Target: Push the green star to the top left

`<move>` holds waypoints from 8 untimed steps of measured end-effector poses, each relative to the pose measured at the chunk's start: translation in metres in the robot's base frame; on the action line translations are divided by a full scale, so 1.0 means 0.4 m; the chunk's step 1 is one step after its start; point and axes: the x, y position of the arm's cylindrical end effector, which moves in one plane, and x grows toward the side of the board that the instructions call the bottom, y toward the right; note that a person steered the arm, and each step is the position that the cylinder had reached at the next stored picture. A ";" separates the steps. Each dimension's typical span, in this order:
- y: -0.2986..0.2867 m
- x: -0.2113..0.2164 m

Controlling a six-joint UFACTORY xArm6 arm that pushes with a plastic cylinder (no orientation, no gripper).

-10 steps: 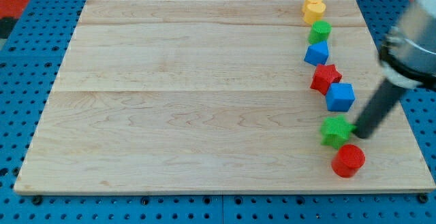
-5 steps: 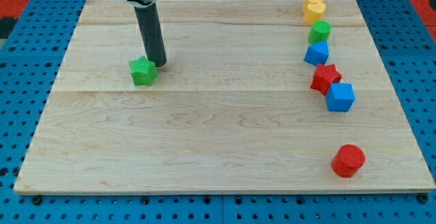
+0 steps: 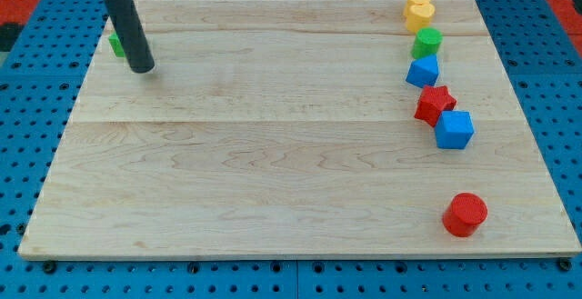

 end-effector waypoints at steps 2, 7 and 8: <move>-0.044 -0.148; 0.023 -0.292; 0.015 -0.239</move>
